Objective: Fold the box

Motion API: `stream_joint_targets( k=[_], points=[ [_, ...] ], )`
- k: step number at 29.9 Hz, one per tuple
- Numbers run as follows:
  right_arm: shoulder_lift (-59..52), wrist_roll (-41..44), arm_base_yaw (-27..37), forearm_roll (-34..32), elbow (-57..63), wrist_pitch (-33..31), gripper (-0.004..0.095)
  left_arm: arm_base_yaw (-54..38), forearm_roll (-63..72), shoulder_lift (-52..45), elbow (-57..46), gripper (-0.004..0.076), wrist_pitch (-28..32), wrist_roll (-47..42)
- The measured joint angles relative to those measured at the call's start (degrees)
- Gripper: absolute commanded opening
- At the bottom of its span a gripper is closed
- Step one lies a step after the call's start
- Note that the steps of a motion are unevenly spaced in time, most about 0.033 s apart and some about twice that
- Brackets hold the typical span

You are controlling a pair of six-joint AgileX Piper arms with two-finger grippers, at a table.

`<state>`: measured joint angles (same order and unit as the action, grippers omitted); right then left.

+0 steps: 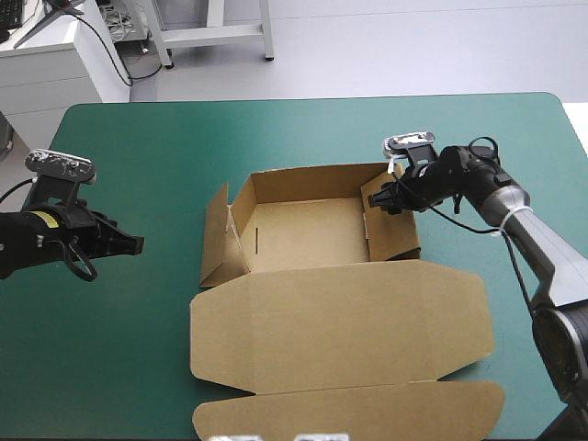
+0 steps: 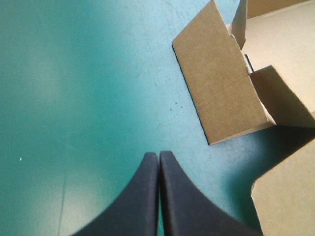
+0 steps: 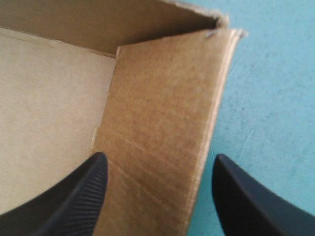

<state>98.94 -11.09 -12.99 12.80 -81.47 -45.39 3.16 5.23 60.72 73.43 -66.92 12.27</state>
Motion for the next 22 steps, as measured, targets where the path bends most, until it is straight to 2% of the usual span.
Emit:
stream_joint_targets(
  k=[5, 10, 16, 22],
  points=[
    [-0.06, -0.43, 0.0, 0.0, -7.76, -8.94, 0.0717, 0.0, 0.0, 0.0, 0.0, -0.0009, -0.97, 0.0],
    [-2.23, -0.48, 0.0, -1.6, -12.66, -13.45, 0.0717, 0.0, 0.0, 0.0, 0.0, -0.0009, -1.27, 0.0],
    [-7.12, 0.72, 0.0, -6.49, -16.4, -20.33, 0.0717, 0.0, 0.0, 0.0, 0.0, -0.0009, -1.27, 0.0],
    [-8.21, 1.45, 0.0, -7.21, -16.7, -25.5, 0.0717, 0.0, 0.0, 0.0, 0.0, -0.0009, -1.27, 0.0]
  ],
)
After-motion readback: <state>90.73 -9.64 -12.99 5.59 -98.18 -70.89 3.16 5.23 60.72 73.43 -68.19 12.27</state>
